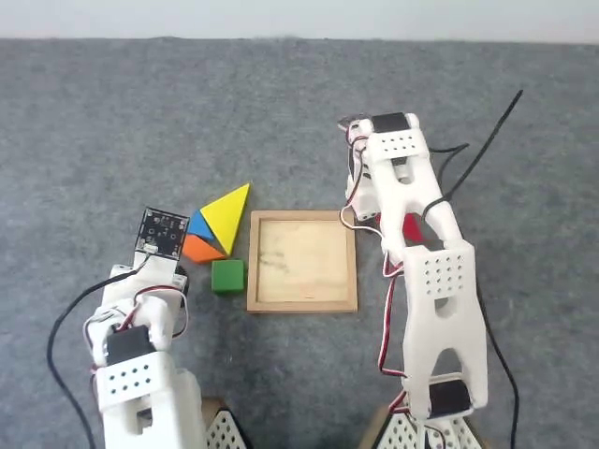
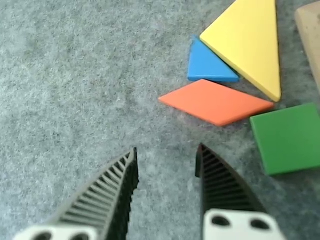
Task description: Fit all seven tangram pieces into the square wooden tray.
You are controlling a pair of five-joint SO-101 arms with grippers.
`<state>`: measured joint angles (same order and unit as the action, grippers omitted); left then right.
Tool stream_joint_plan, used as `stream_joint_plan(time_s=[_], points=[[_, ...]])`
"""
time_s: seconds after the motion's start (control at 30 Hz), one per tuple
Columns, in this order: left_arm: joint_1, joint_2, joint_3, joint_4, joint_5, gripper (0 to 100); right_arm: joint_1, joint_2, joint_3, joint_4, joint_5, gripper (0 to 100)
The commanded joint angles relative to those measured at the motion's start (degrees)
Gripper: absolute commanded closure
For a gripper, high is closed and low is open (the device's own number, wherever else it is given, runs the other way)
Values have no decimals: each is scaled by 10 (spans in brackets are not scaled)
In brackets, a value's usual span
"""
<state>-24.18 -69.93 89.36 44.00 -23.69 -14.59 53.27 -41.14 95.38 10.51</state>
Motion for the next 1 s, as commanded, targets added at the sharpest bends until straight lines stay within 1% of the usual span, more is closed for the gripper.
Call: stream_joint_plan(time_s=[0.0, 0.27, 0.5, 0.57, 0.67, 0.73, 0.8, 0.97], points=[[4, -13, -5, -14, -4, 820, 4, -2, -7, -44, -40, 526], [4, -13, -5, -14, -4, 820, 15, 6, -4, -51, -105, 527], [4, -13, -5, -13, -4, 820, 21, 22, -7, -37, -113, 530], [4, -13, -5, -13, -4, 820, 21, 22, -7, -37, -113, 568], [4, -13, -5, -13, -4, 820, 21, 22, -7, -37, -113, 674], [4, -13, -5, -13, -4, 820, 21, 22, -7, -37, -107, 717], [4, -13, -5, -13, -4, 820, 22, 22, -7, -37, -94, 708], [3, -13, -5, -13, -4, 820, 26, 22, -7, -37, -91, 692]])
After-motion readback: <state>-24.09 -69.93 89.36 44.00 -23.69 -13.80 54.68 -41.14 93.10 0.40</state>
